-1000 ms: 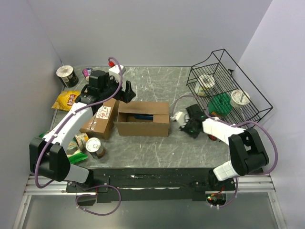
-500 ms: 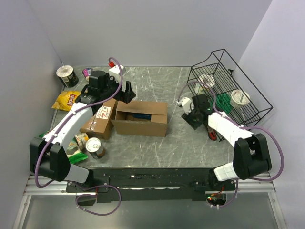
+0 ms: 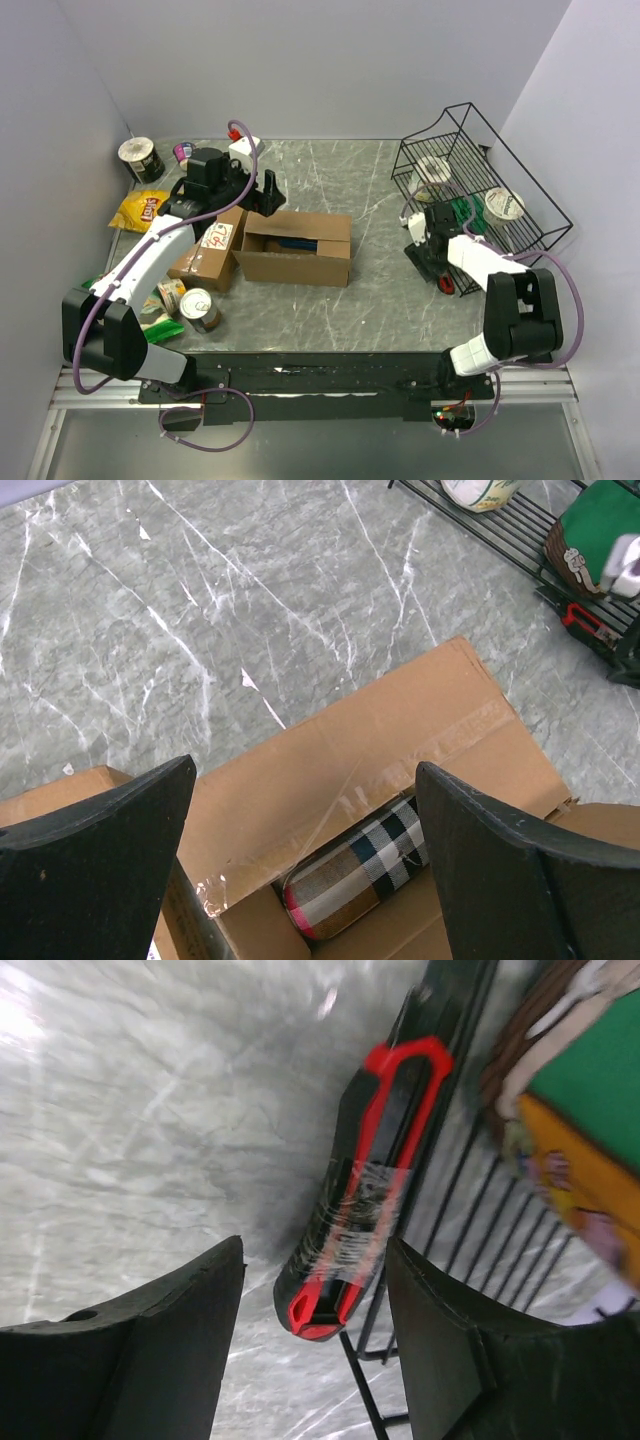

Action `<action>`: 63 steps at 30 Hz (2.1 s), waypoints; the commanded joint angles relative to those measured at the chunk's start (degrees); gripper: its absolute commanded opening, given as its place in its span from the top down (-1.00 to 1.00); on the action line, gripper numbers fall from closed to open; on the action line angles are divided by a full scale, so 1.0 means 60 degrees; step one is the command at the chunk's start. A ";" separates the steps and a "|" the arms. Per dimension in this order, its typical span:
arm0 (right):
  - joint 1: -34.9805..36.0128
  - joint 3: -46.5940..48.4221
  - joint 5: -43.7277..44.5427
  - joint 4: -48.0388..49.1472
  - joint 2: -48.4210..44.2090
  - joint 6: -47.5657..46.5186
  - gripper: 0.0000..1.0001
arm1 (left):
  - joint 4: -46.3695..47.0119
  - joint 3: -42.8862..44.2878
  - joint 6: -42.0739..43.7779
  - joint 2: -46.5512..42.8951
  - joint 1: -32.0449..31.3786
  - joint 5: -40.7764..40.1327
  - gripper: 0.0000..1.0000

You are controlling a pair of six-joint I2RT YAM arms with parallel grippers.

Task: Unpack the express box
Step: Move the knife to the center of the board, then pick up the knife at the center of the board.

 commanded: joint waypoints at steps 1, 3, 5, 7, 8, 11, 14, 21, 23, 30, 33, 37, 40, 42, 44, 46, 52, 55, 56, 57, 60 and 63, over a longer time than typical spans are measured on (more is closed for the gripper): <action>-0.0205 -0.0151 -0.0200 0.0007 0.0576 0.0173 -0.31 | 0.0424 0.0087 -0.0118 -0.0044 -0.0051 0.0219 -0.93; -0.0220 0.0111 -0.0902 -0.0678 0.0972 0.0217 -0.25 | 0.0395 0.0073 -0.0074 -0.0059 -0.0051 0.0146 -0.93; -0.0104 0.0288 -0.2221 -0.1135 0.1148 0.0246 -0.18 | 0.0366 0.0073 -0.0059 -0.0044 -0.0051 0.0146 -0.93; 0.0597 0.0435 -0.2473 -0.1225 0.1179 0.0334 -0.12 | 0.0380 0.0102 -0.0045 -0.0015 -0.0051 0.0146 -0.93; 0.0963 0.0479 -0.2415 -0.1210 0.1150 0.0276 -0.11 | 0.0395 0.0117 -0.0044 -0.0015 -0.0051 0.0146 -0.93; 0.2195 0.0800 -0.2370 -0.1136 0.1222 0.0436 -0.13 | 0.0351 0.0190 0.0014 0.0058 -0.0051 0.0117 -0.93; 0.2534 0.1561 -0.2809 -0.1488 0.1485 0.0934 -0.12 | 0.0219 0.0278 0.0160 0.0088 -0.0051 0.0044 -0.93; 0.1714 0.1333 -0.3670 -0.0480 -0.0590 0.0981 -0.16 | -0.0045 0.0190 0.0336 -0.0073 -0.0051 0.0116 -0.93; 0.1670 0.0819 -0.4330 0.0178 -0.1526 0.0019 -0.25 | -0.0001 0.0117 0.0336 -0.0074 -0.0051 0.0146 -0.93; 0.1496 0.0465 -0.4890 -0.0126 -0.0596 0.0421 -0.31 | -0.0088 0.0380 0.0336 0.0102 -0.0065 0.0423 -0.93; 0.1129 0.0319 -0.4744 0.0122 -0.0009 0.0671 -0.31 | -0.0191 0.0497 0.0336 0.0146 -0.0065 0.0585 -0.93; 0.0923 0.0099 -0.4436 0.0342 0.0474 0.0291 -0.31 | -0.0264 0.0513 0.0673 0.0117 -0.0095 0.0571 -0.93; 0.0937 -0.0062 -0.4553 0.0168 0.0781 -0.0265 -0.19 | -0.0265 0.0483 0.0659 0.0102 -0.0095 0.0643 -0.93; 0.0966 0.0112 -0.4582 -0.0038 0.0973 -0.0398 0.12 | -0.0221 0.0468 0.0615 0.0131 -0.0124 0.0717 -0.93; 0.1097 0.0128 -0.4321 0.0107 0.1003 -0.0354 0.24 | -0.0162 0.0497 0.0673 0.0219 -0.0226 0.0834 -0.93; 0.1332 0.0171 -0.3505 0.0196 0.0916 -0.0427 0.48 | -0.0191 0.0585 0.0746 0.0307 -0.0401 0.1096 -0.93; 0.1523 0.0156 -0.3262 0.0344 -0.0806 -0.1056 1.00 | -0.0674 0.1039 0.1550 0.0571 -0.0826 0.1741 -0.93; 0.1479 0.0799 -0.4826 -0.0314 -0.2287 -0.1569 1.00 | -0.1113 0.1303 0.3071 0.0425 -0.1220 0.2049 -0.93; 0.1479 0.1411 -0.5513 -0.0505 -0.2482 -0.1584 1.00 | -0.1187 0.1405 0.4062 0.0323 -0.1324 0.2268 -0.93; 0.1450 0.1765 -0.5882 -0.0695 -0.2629 -0.1469 1.00 | -0.1303 0.1435 0.4594 0.0249 -0.1543 0.2342 -0.93; 0.1392 0.3317 -0.8027 -0.2055 -0.2616 -0.1583 1.00 | -0.1130 0.1421 0.6397 -0.0058 -0.1954 0.2300 -0.93; 0.1581 0.4477 -0.8932 -0.3144 -0.2119 -0.1689 1.00 | -0.0850 0.1960 0.7103 0.0159 -0.2612 0.2386 -0.93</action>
